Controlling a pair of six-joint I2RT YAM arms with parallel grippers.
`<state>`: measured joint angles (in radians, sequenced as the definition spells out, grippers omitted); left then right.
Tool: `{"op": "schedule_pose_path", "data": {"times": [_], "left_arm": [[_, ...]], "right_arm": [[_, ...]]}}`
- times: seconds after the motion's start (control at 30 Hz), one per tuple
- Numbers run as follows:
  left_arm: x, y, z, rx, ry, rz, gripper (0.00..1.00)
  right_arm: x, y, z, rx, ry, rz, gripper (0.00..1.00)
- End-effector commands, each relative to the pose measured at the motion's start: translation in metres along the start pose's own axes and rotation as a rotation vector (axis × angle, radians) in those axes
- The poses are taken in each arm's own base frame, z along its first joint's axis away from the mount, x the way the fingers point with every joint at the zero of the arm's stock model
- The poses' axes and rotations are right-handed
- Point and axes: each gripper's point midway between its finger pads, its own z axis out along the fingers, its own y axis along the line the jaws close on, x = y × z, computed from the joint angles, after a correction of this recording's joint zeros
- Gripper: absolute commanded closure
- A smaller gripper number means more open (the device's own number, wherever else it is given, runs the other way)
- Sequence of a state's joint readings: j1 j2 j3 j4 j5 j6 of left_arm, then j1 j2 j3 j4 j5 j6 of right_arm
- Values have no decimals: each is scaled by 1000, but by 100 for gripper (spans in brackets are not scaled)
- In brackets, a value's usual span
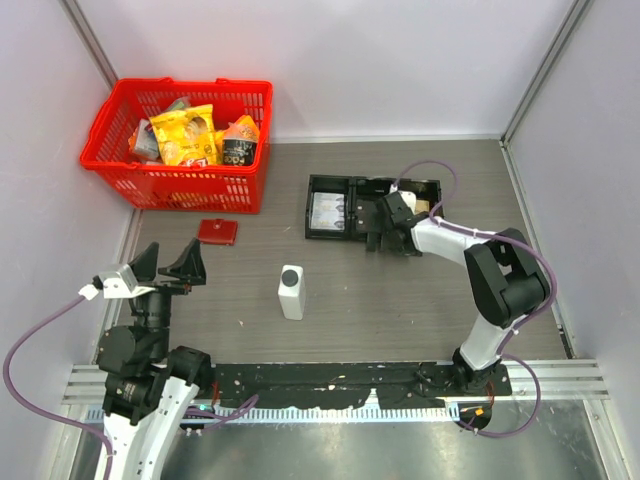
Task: Take the credit cards out of the card holder
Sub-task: Move the storage box to the center of the board.
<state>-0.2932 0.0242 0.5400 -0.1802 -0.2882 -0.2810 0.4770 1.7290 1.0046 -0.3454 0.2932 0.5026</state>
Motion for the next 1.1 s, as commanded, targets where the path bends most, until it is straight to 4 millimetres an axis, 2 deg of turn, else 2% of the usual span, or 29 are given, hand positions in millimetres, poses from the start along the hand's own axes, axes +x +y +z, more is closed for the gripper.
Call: {"op": "schedule_pose_path", "data": {"times": [0.0, 0.13, 0.2, 0.33, 0.37, 0.4, 0.43, 0.47, 0.5, 0.6, 0.63, 0.7, 0.77, 0.9, 1.03, 1.07], "left_arm": [[-8, 0, 3, -11, -16, -3, 0], [-3, 0, 6, -18, 16, 5, 0], [2, 0, 9, -20, 36, 9, 0], [8, -2, 13, -19, 72, 17, 0], [10, -1, 13, -22, 78, 18, 0], [11, -1, 15, -25, 88, 21, 0], [13, -1, 15, -28, 95, 23, 0], [14, -1, 16, -29, 99, 25, 1], [15, -1, 17, -31, 105, 26, 0], [19, -1, 19, -30, 122, 28, 0], [21, -2, 19, -30, 131, 23, 0], [25, -10, 22, 5, 155, 5, 0], [31, -23, 24, 56, 206, -33, 0], [45, -52, 28, 145, 407, -75, 0], [53, -76, 38, 175, 589, -151, 0], [58, -81, 39, 178, 644, -168, 0]], "right_arm": [[-42, -8, -3, -18, -75, 22, 0], [-51, -24, -1, -8, -67, 57, 0], [-52, -19, -11, -53, -72, 51, 0], [-46, 5, -43, -242, -105, 35, 0], [-41, 13, -57, -296, -128, 11, 0], [-29, 13, -60, -311, -123, -11, 0], [-30, 22, -74, -351, -159, -36, 0], [-21, 22, -76, -360, -157, -59, 0], [-16, 34, -90, -419, -169, -87, 0], [7, 46, -100, -462, -167, -141, 0], [12, 56, -106, -493, -177, -161, 0], [22, 66, -111, -516, -174, -189, 0], [23, 63, -112, -485, -188, -190, 0], [8, 46, -125, -421, -266, -154, 0], [-14, 19, -150, -323, -362, -96, 0], [-19, 6, -156, -276, -394, -77, 0]]}}
